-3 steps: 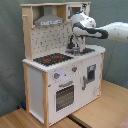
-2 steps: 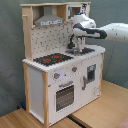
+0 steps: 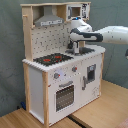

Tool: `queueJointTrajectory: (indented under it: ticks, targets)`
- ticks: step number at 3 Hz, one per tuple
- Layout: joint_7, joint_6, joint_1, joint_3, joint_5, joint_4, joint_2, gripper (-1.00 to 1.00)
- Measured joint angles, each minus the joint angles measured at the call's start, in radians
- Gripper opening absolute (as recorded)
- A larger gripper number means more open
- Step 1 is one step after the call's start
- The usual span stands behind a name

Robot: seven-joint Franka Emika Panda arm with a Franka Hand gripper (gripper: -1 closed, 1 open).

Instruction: Play with the kitchen

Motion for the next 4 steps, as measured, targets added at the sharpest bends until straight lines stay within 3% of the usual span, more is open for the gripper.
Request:
queueJointTrajectory:
  ticks: [2,4]
  targets:
    - [-0.166,-0.003,-0.052,0.038,0.097,0.000,0.002,1.00]
    - [-0.331,-0.075,-0.107,0.088,0.134,0.017,0.002,1.00]
